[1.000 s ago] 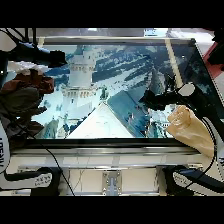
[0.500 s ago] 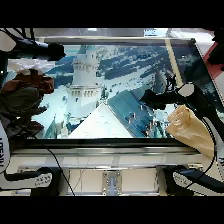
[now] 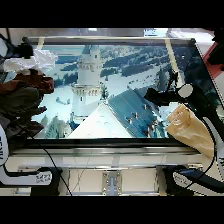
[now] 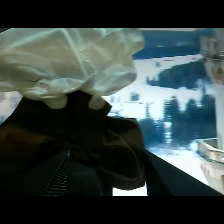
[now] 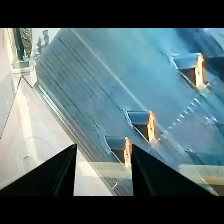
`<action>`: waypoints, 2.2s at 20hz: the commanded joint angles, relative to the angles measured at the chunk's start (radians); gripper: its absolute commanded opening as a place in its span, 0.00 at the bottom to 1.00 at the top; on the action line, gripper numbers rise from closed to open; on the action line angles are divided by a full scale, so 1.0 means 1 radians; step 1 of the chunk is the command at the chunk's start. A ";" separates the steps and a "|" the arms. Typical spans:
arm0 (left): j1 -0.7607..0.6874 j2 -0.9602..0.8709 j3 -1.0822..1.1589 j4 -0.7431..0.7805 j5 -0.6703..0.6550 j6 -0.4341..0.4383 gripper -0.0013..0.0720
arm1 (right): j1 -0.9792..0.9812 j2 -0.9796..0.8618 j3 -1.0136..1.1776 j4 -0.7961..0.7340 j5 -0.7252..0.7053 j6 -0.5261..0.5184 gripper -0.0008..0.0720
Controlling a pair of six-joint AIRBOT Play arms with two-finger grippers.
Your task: Fold the shirts.
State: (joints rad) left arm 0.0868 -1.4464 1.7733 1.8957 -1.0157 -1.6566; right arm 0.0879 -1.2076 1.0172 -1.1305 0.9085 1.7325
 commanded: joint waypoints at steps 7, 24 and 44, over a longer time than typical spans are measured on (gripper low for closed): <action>0.415 -0.233 0.001 -0.267 -0.127 -0.183 0.99 | 0.001 0.000 0.000 -0.074 -0.007 -0.002 0.53; 0.534 -0.509 0.001 -0.311 -0.201 0.050 0.99 | 0.001 0.000 0.000 0.096 0.003 -0.001 0.54; 0.104 -0.497 0.004 -1.316 -0.520 0.449 0.03 | -0.002 0.002 0.001 0.095 -0.166 -0.005 0.53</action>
State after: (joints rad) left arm 0.3626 -1.9476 1.7767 0.6155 -1.4277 -1.2369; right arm 0.0872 -1.2076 1.0172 -1.0317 0.8017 1.7309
